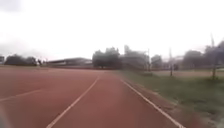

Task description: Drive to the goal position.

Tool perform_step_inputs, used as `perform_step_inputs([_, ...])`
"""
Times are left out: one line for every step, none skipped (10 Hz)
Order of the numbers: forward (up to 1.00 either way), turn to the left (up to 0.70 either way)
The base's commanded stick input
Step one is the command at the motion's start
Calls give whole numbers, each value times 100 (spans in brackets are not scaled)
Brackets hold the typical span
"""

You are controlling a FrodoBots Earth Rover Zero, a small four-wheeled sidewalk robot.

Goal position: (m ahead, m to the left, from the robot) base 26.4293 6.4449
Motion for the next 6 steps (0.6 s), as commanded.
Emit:
perform_step_inputs([70, 2])
perform_step_inputs([70, 3])
perform_step_inputs([70, 2])
perform_step_inputs([70, 1])
perform_step_inputs([70, 1])
perform_step_inputs([70, 2])
